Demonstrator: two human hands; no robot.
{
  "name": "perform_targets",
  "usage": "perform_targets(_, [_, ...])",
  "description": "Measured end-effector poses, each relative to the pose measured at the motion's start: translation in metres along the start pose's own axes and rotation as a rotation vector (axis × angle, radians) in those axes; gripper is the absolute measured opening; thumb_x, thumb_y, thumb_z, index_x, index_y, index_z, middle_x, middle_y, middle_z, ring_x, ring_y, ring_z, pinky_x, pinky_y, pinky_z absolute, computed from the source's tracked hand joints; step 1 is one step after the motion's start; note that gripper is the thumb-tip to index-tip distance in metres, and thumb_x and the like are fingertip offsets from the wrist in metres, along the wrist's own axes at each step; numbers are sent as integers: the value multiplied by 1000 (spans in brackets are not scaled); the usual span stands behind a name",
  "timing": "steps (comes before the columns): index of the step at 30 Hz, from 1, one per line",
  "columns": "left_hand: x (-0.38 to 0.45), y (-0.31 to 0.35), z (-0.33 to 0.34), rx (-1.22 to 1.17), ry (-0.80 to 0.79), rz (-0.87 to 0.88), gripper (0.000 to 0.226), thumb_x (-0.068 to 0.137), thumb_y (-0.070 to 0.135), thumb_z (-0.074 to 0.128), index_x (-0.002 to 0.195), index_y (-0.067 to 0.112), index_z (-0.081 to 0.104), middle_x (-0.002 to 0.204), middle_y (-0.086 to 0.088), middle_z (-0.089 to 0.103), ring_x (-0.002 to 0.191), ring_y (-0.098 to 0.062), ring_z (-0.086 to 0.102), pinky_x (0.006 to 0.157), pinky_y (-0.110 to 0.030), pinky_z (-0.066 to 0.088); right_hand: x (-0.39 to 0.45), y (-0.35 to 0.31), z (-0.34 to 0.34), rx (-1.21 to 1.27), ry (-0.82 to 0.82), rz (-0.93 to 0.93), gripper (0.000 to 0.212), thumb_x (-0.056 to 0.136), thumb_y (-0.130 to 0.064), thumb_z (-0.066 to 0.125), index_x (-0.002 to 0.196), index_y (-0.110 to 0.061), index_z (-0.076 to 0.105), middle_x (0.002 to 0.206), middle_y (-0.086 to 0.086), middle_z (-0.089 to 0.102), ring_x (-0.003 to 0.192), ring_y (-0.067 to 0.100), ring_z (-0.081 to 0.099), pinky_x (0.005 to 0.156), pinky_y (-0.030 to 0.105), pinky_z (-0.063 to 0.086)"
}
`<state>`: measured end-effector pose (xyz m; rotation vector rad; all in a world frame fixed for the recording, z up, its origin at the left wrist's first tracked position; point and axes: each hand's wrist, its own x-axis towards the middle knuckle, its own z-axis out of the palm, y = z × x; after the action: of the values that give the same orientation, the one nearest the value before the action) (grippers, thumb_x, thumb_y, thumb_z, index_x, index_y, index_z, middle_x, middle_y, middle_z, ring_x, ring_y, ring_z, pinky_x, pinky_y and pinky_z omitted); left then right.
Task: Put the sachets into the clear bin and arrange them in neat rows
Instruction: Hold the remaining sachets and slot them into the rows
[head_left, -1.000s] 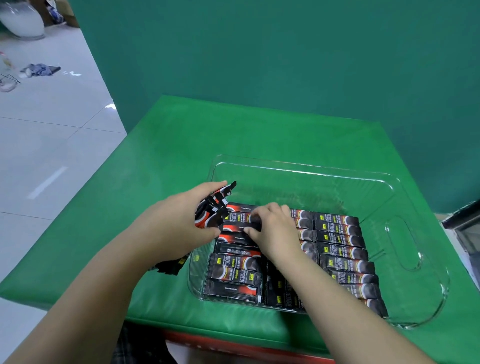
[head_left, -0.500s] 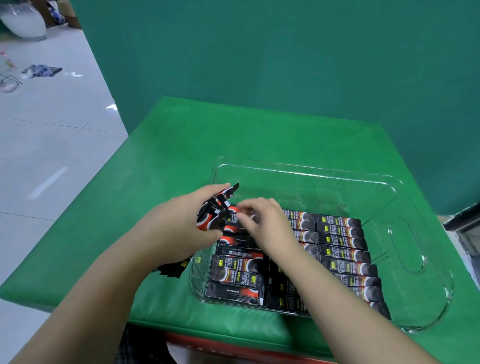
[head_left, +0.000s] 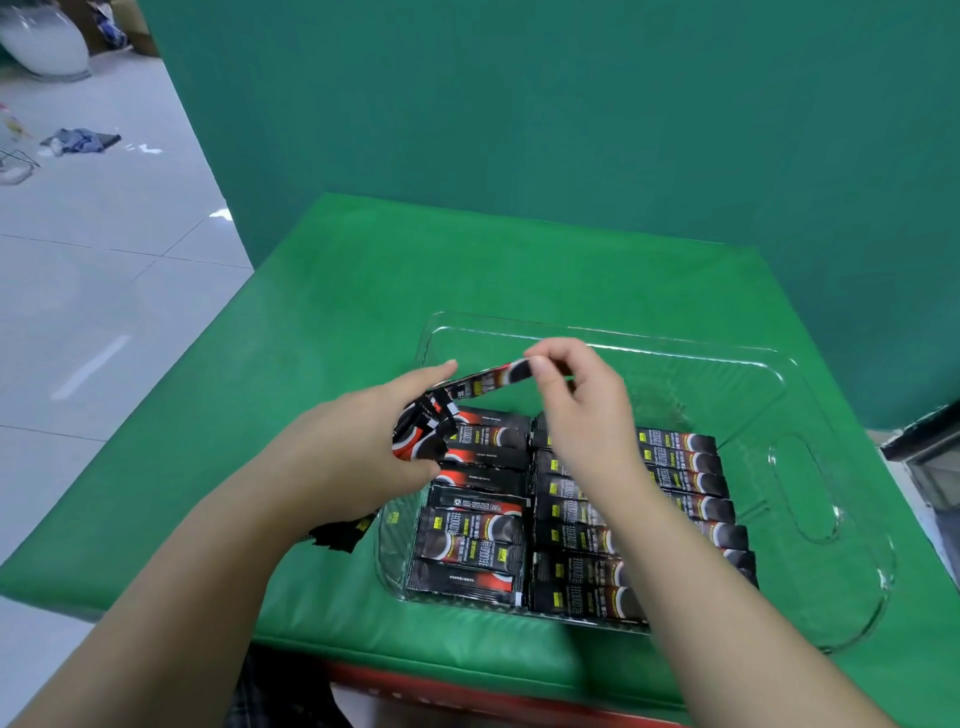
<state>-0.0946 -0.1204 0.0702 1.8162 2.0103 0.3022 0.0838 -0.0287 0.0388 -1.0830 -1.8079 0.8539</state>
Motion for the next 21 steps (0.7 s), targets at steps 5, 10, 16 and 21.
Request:
perform_targets(5, [0, 1, 0, 23, -14, -10, 84, 84, 39, 64, 139, 63, 5, 120, -4, 62, 98, -23, 62, 84, -41, 52, -11, 41, -17, -121, -128, 338, 14, 96, -17, 52, 86, -22, 61, 89, -11, 63, 86, 4, 58, 76, 17, 43])
perform_targets(10, [0, 2, 0, 11, -8, -17, 84, 83, 38, 65, 139, 63, 7, 120, -4, 63, 98, -24, 62, 83, -42, 53, -26, 52, -1, -245, -269, 428, 15, 94, -14, 53, 84, -20, 62, 84, -11, 62, 79, 7, 57, 61, 13, 40])
perform_targets(16, [-1, 4, -1, -4, -15, -20, 82, 83, 37, 65, 139, 63, 10, 116, 0, 64, 90, -23, 63, 81, -42, 53, -33, 56, 20, -591, -291, 307, 20, 90, -29, 60, 105, -17, 62, 102, -4, 60, 105, 19, 50, 88, 29, 40])
perform_targets(21, [0, 3, 0, -16, -14, -22, 83, 82, 37, 66, 138, 64, 10, 118, -1, 64, 94, -25, 63, 82, -44, 53, -29, 56, 26, -792, -435, 80, 35, 87, -44, 61, 116, -24, 61, 116, -2, 54, 110, 20, 38, 89, 32, 34])
